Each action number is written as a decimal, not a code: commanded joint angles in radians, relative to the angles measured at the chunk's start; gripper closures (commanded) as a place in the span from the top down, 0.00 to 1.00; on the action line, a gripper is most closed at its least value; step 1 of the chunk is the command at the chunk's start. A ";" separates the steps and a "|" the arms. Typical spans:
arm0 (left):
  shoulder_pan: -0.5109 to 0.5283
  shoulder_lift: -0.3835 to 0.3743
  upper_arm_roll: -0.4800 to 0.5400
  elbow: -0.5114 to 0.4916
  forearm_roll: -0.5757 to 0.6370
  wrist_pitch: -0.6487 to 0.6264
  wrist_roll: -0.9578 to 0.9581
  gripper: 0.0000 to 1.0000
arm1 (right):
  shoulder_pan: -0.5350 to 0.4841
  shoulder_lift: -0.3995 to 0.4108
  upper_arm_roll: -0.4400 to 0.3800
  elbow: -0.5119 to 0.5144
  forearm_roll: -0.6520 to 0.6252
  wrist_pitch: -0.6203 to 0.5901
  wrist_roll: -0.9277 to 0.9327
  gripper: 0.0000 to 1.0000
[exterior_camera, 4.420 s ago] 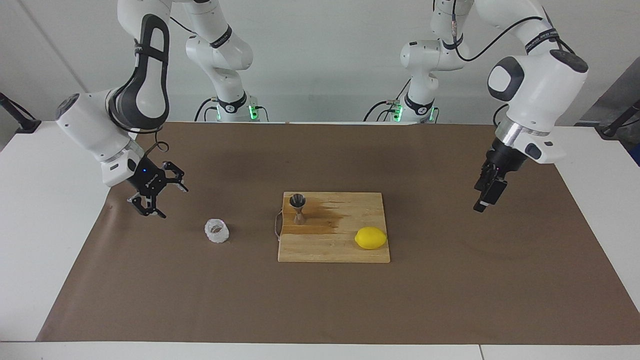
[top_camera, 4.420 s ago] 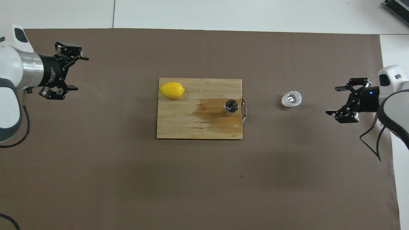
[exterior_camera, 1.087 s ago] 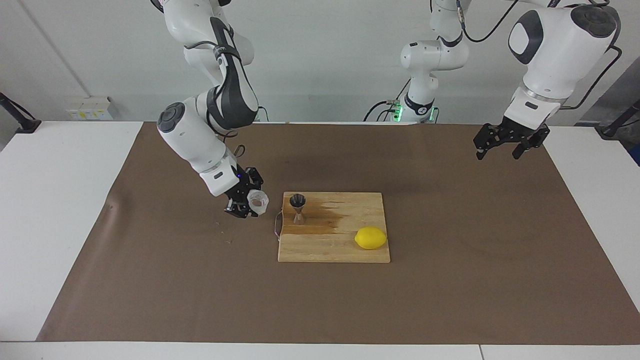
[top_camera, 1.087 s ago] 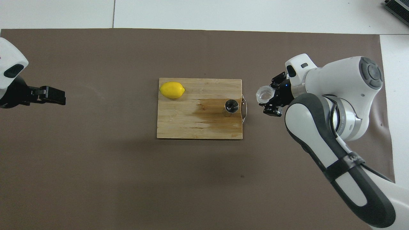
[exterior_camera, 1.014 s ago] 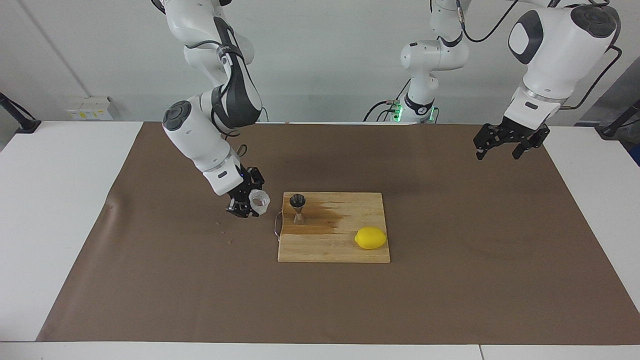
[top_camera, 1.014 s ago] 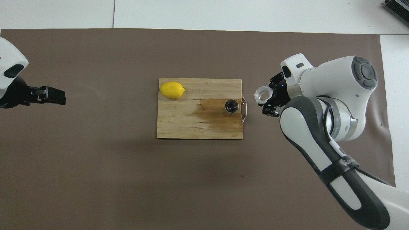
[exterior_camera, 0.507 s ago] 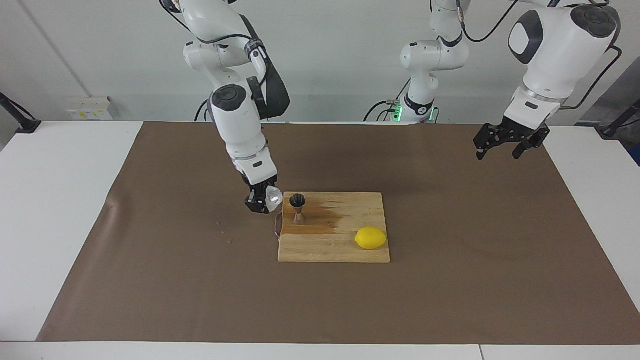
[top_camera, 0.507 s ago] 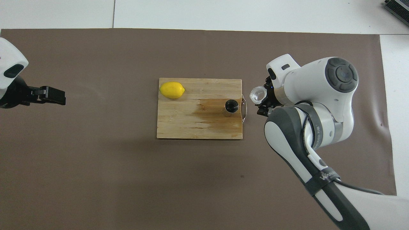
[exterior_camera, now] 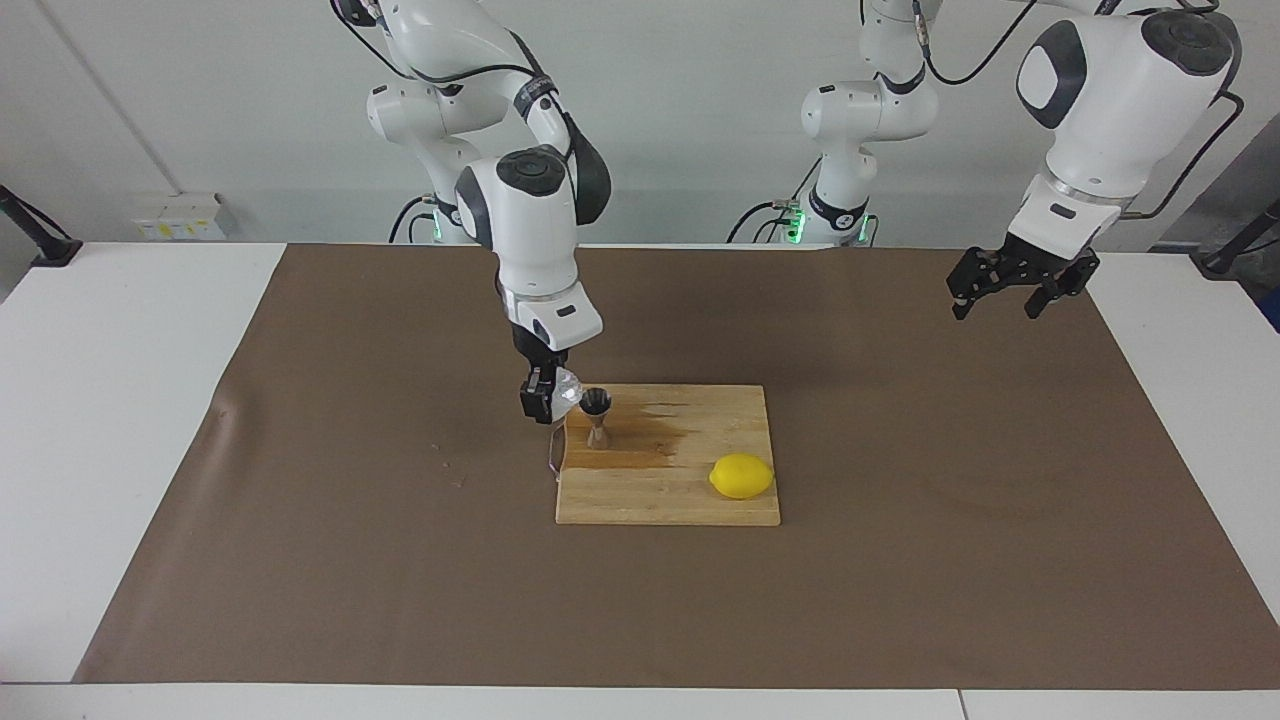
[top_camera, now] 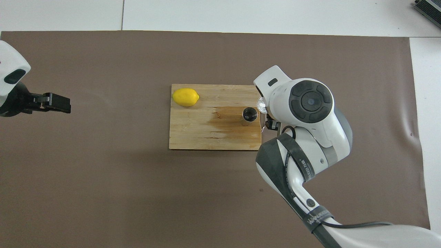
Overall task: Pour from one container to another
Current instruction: 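Tilt the white cup with the right gripper above the silver cup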
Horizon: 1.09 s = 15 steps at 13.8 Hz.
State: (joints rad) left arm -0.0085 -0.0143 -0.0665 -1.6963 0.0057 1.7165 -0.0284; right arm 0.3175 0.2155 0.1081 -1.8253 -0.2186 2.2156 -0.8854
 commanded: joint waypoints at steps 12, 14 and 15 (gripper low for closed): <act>0.001 -0.021 0.002 -0.023 0.008 0.008 0.005 1.00 | 0.077 -0.011 0.001 -0.065 -0.318 0.009 0.111 0.35; 0.001 -0.021 0.002 -0.023 0.008 0.008 0.005 1.00 | 0.077 -0.015 0.001 -0.069 -0.329 0.004 0.111 0.35; 0.001 -0.021 0.002 -0.023 0.008 0.008 0.005 1.00 | 0.077 -0.015 0.001 -0.071 -0.329 0.004 0.111 0.35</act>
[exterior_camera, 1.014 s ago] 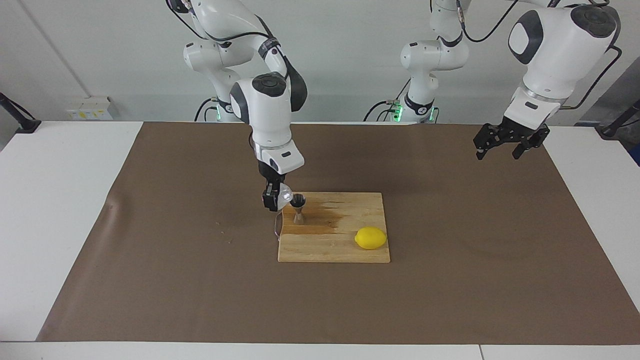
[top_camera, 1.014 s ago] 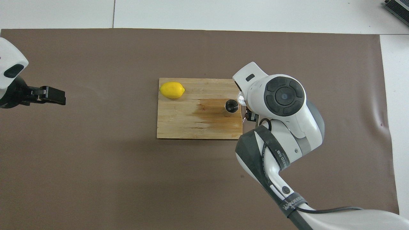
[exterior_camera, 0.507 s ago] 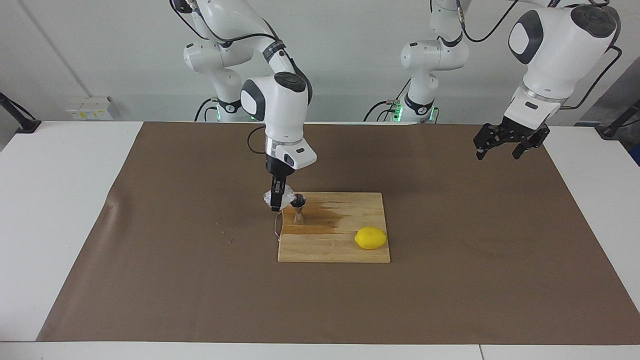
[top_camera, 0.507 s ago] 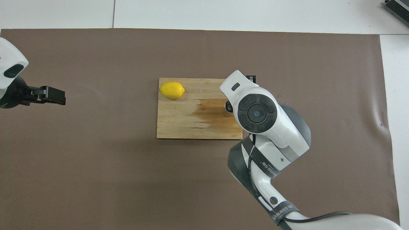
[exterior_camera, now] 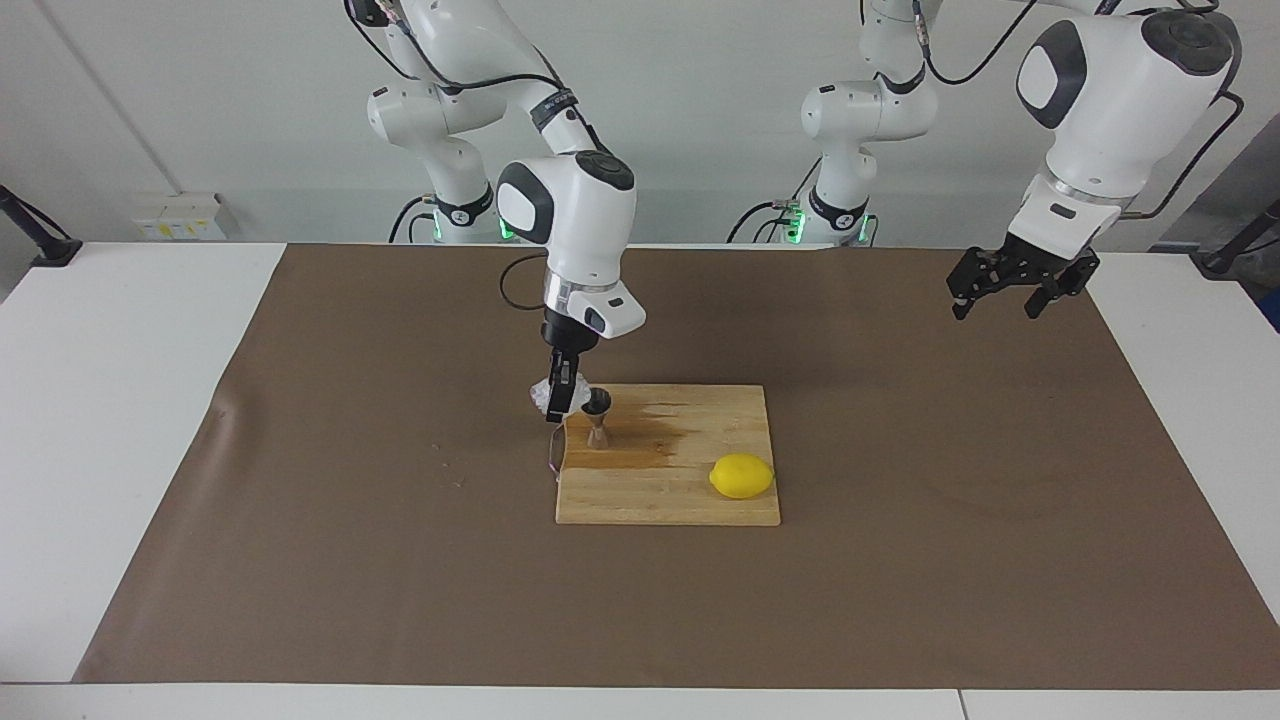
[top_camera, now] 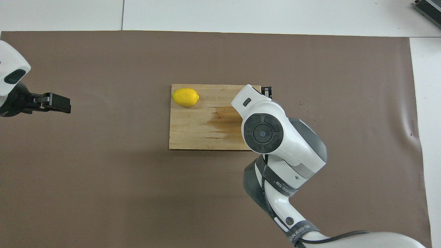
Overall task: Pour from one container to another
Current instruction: 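Tilt the white cup with the right gripper above the silver cup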
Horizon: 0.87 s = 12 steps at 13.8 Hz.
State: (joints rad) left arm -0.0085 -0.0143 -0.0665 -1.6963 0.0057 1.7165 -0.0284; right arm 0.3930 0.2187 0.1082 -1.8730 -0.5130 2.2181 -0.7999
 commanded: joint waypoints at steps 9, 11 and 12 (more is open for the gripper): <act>0.001 -0.021 0.002 -0.023 0.008 0.009 0.005 1.00 | -0.008 -0.016 0.005 -0.015 -0.016 0.015 0.070 0.35; 0.001 -0.021 0.002 -0.023 0.008 0.008 0.005 1.00 | -0.009 -0.018 0.005 -0.014 0.017 0.017 0.071 0.35; 0.001 -0.021 0.002 -0.023 0.008 0.008 0.005 1.00 | -0.011 -0.021 0.005 -0.014 0.030 0.017 0.070 0.35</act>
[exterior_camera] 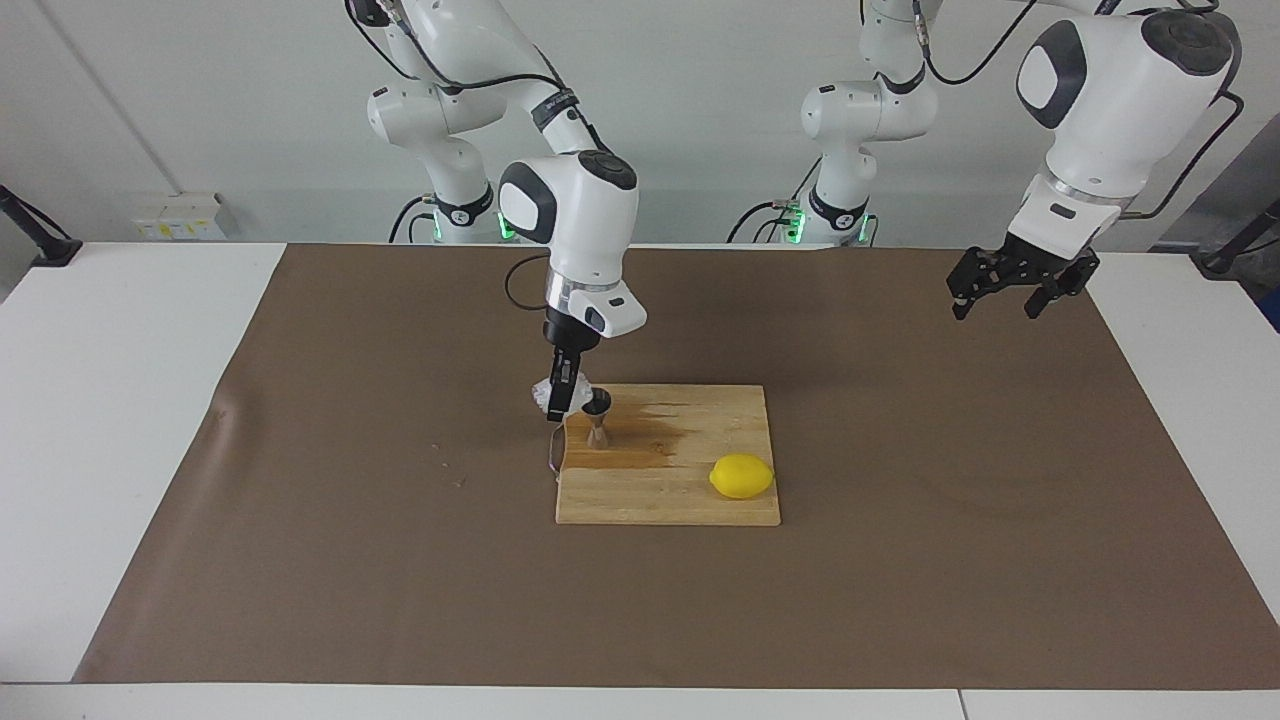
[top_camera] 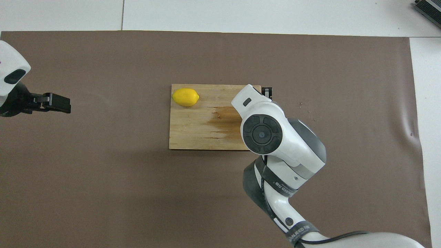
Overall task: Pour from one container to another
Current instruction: 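Tilt the white cup with the right gripper above the silver cup, then turn the white cup upright and carry it back to its spot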
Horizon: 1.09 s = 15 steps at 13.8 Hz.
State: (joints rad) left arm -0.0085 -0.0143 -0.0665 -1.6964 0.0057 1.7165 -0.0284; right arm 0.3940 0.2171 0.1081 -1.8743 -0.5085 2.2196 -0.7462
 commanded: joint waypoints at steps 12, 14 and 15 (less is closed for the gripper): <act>0.001 -0.021 0.002 -0.023 0.008 0.009 0.005 1.00 | -0.112 -0.056 0.004 -0.003 0.414 0.029 -0.221 0.35; 0.001 -0.021 0.002 -0.023 0.008 0.008 0.005 1.00 | -0.152 -0.056 0.004 -0.005 0.511 0.037 -0.300 0.35; 0.001 -0.021 0.002 -0.023 0.008 0.008 0.005 1.00 | -0.167 -0.056 0.002 -0.006 0.543 0.038 -0.326 0.36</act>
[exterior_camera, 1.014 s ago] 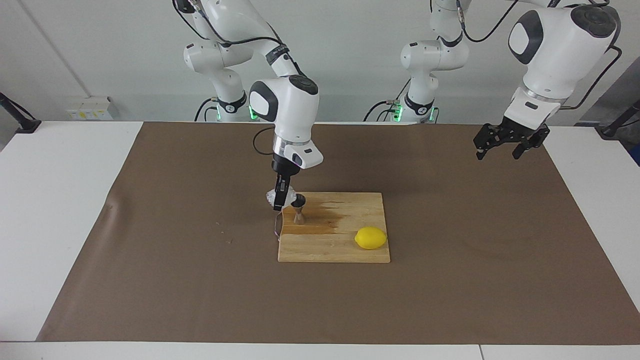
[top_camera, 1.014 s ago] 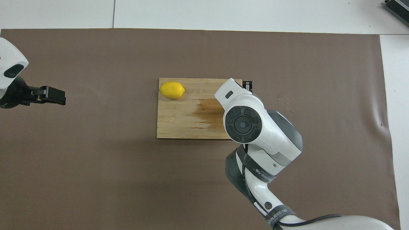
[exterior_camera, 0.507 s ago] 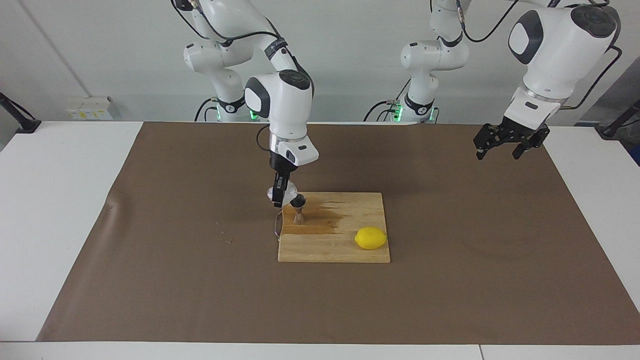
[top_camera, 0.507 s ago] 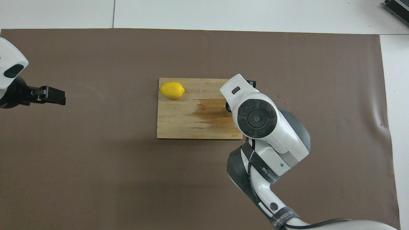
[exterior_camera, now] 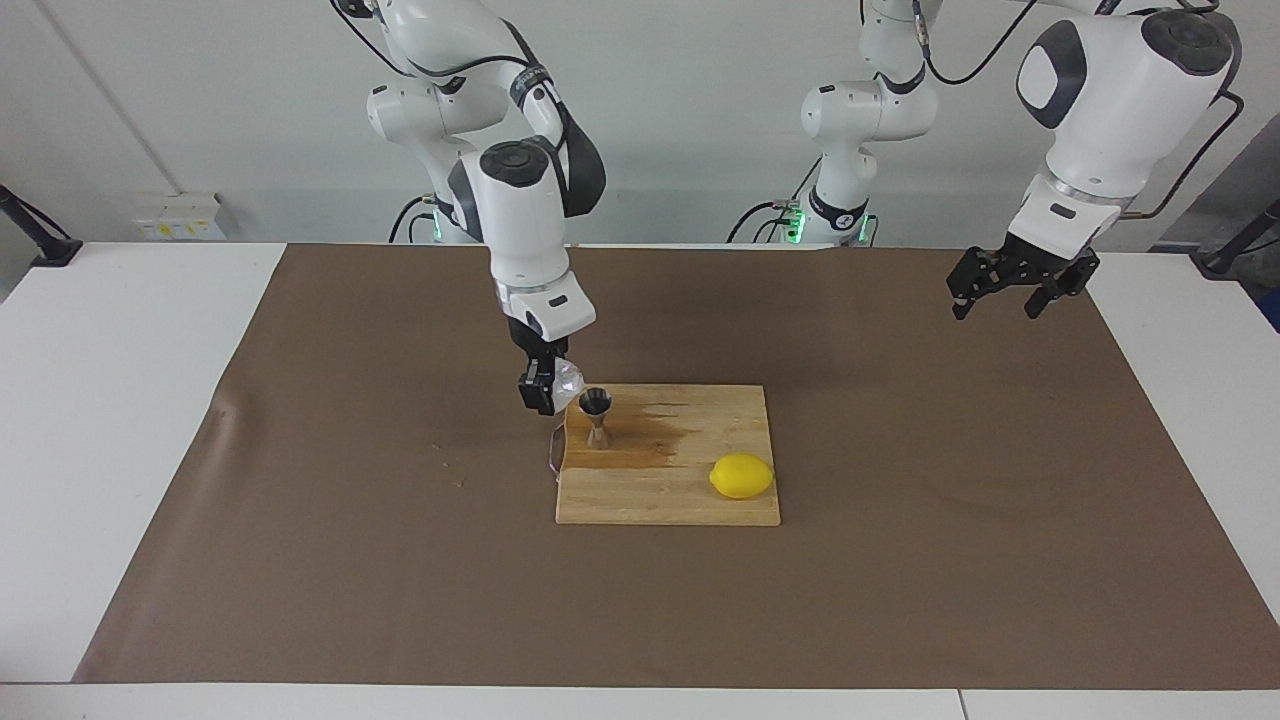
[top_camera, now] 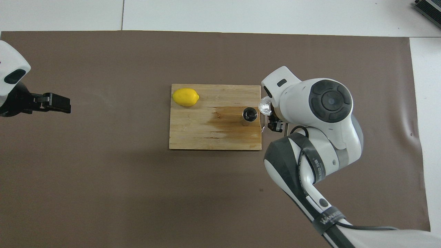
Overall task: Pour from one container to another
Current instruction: 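Turn the white cup upright and carry it back to its spot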
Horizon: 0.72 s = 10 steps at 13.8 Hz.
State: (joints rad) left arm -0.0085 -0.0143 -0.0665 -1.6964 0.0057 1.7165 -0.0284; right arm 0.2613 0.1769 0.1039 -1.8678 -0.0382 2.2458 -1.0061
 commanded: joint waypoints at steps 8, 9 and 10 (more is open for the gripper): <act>0.001 -0.021 0.002 -0.023 0.008 0.008 0.005 1.00 | -0.206 -0.024 0.008 -0.158 0.266 0.150 -0.335 0.37; 0.001 -0.021 0.002 -0.023 0.008 0.008 0.005 1.00 | -0.220 -0.010 0.007 -0.163 0.321 0.175 -0.427 0.38; 0.001 -0.021 0.002 -0.023 0.008 0.009 0.005 1.00 | -0.241 0.005 0.007 -0.168 0.386 0.179 -0.492 0.38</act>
State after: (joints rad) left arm -0.0085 -0.0143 -0.0665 -1.6964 0.0057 1.7165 -0.0284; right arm 0.0646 0.1820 0.0997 -1.9970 0.2501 2.3845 -1.3697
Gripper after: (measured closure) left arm 0.000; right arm 0.489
